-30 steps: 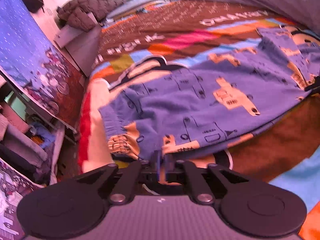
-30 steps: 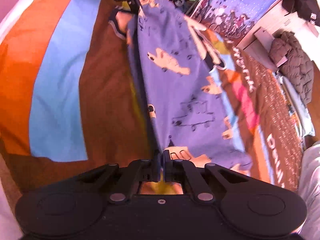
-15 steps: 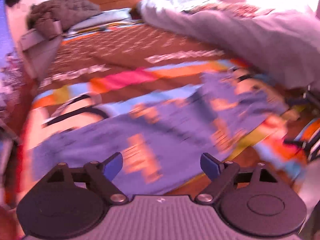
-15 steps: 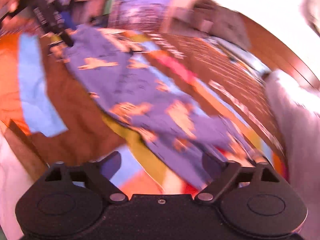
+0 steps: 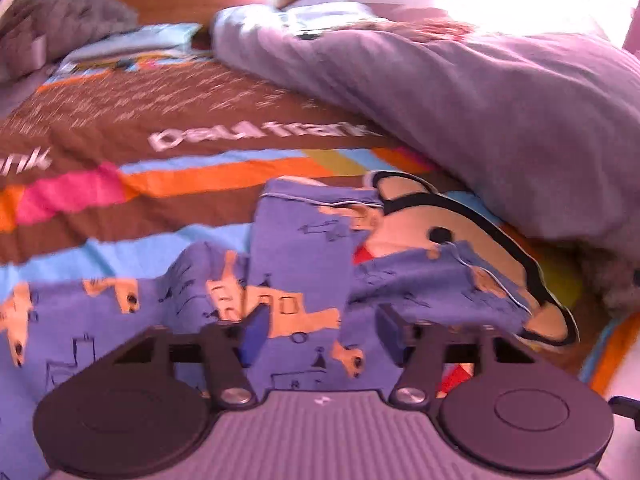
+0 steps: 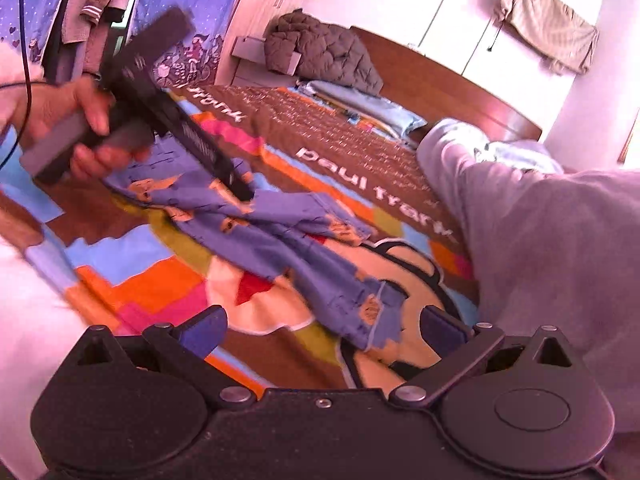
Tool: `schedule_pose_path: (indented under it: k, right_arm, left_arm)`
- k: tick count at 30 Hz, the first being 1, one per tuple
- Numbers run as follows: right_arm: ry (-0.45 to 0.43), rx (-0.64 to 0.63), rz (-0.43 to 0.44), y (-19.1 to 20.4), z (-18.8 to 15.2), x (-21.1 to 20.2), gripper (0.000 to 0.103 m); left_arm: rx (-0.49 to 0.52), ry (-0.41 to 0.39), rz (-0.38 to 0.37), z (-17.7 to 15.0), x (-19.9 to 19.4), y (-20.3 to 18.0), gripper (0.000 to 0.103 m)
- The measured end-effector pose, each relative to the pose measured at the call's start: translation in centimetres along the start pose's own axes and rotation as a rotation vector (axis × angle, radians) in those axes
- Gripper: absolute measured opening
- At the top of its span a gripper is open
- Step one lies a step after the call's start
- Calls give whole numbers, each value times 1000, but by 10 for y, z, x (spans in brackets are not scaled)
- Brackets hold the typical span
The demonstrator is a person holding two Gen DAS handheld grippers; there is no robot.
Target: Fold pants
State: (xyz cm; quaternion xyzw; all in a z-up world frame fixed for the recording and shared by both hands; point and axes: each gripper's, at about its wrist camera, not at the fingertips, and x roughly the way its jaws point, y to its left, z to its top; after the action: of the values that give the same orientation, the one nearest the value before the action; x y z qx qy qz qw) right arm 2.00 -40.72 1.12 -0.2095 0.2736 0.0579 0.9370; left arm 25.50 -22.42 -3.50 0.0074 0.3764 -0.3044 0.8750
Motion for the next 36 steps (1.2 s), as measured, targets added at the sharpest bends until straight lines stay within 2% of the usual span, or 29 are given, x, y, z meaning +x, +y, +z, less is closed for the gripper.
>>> schedule_pose_path:
  k: [5,9,11,15,19,21,22,25,29,30,31,32,33,34,36]
  right_arm:
    - [1,-44,7,-20,20,27,101]
    - [-4,-19,25,-37,52,57,90]
    - [0,7,41,-41,71,76,79]
    - [31,70,186,-44,116,135,73]
    - [125,131,264,-37,154,212,65]
    - [198,208,289,-34,170,253,60]
    - [244,240,292,-32,177,272,60]
    - [383,277,243,-26,187,318,60]
    - [608,372,161,-26,183,365,61]
    - [622,411,153,-27,182,371,65]
    - [617,445,148,-27,181,374,74]
    - [609,467,150,-26,179,376,78]
    - [606,473,145,-22,179,377,77]
    - [596,468,130,-19,179,376,73]
    - [570,447,100,-17,179,370,51]
  left_arm:
    - [-204,-30,10,-15,-8,37,58]
    - [-268,-38,-81,-34,-9,64,53]
    - [-291,-56,-126,-42,-10,75,49]
    - [-382,-64,-225,-45,-9,98,46]
    - [-370,-48,-244,-39,-1,101,41]
    - [-344,-34,-230,-38,2,96,40]
    - [-336,-31,-216,-38,2,94,36]
    - [-358,-14,-183,-37,5,95,25]
    - [-402,-2,-199,-35,7,101,24]
    - [-401,0,-199,-35,7,101,24]
    - [-396,2,-196,-35,7,100,24]
    - [-387,6,-192,-33,7,99,24]
    - [-372,11,-184,-32,6,96,24]
    - [-355,14,-176,-33,5,93,24]
    - [-324,15,-156,-32,3,85,23]
